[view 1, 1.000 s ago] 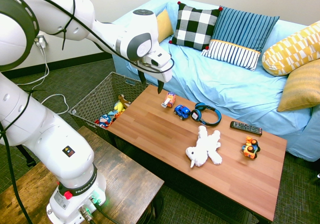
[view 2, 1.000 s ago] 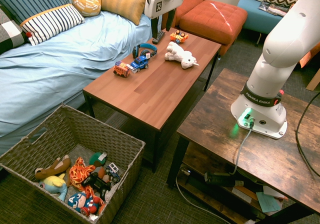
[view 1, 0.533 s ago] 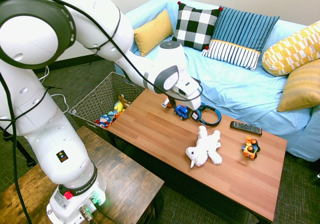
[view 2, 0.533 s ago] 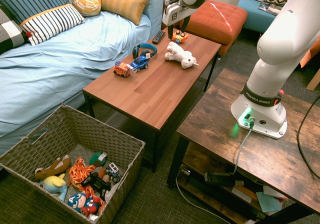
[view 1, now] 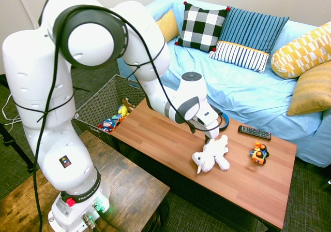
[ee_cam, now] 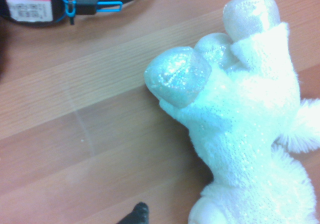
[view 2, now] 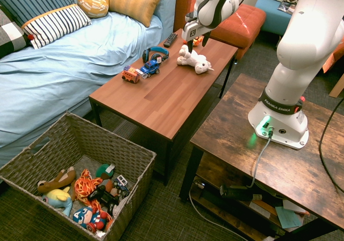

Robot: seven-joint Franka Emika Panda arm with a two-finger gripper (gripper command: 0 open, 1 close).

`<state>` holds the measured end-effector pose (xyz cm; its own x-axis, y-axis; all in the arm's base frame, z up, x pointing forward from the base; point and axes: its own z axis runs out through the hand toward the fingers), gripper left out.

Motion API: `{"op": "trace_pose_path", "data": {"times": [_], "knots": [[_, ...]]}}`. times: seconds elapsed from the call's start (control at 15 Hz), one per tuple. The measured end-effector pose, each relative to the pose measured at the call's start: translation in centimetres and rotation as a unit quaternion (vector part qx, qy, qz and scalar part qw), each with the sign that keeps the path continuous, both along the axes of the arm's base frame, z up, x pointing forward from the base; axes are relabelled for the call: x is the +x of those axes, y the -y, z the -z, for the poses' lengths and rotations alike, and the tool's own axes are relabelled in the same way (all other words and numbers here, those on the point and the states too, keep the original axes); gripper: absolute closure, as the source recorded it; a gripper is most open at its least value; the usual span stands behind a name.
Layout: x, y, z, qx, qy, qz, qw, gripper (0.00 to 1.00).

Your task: Put the stuffed toy in the basket

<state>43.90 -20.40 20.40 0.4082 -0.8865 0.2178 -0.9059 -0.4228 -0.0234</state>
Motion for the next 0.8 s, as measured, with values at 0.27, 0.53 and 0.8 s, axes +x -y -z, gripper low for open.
{"op": "trace_pose_path", "data": {"times": [0.27,0.53,0.8], "knots": [[1.4,1.1,3.9,0.013,-0.014,0.023,1.0,0.0],[1.7,3.1,6.8,0.008,-0.023,0.041,0.999,0.0],[2.1,4.2,8.7,0.01,-0.028,0.049,0.998,0.0]]}}
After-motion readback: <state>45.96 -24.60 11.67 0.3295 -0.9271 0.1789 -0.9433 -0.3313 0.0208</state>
